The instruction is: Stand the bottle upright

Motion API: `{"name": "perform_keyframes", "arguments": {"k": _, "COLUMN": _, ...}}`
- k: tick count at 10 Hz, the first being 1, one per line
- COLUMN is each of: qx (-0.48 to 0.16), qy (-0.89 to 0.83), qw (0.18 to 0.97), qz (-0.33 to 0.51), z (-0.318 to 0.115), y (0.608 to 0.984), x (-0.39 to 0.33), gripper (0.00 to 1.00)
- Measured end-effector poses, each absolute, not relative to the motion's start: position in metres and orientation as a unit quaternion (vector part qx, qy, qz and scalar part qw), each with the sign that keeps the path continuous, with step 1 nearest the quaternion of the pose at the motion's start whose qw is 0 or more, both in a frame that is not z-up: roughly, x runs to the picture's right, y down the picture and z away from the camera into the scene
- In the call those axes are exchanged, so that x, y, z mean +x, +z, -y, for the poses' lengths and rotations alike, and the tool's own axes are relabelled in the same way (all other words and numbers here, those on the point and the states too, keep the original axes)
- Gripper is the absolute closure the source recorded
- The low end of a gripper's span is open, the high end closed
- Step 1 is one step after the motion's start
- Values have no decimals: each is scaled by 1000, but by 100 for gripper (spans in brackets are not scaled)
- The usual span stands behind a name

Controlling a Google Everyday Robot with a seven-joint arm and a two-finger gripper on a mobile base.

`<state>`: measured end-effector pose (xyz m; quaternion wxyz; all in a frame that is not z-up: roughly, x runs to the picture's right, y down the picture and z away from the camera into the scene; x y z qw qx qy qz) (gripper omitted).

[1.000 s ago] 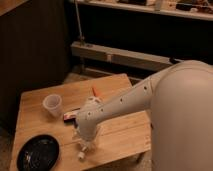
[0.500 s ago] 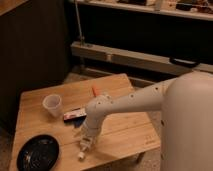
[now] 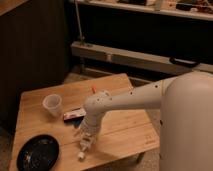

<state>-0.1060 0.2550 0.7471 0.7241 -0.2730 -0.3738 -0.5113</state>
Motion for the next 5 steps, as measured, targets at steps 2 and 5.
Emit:
{"name": "perform_keyframes", "arguments": {"k": 2, "qx": -291, "qy": -516, "qw": 708, "qz": 385, "z": -261, "y": 749, "x": -109, "gripper": 25}}
{"name": "perform_keyframes", "arguments": {"k": 5, "qx": -316, "qy": -515, "qw": 693, "qz": 392, "z": -264, "y": 751, "x": -109, "gripper": 25}}
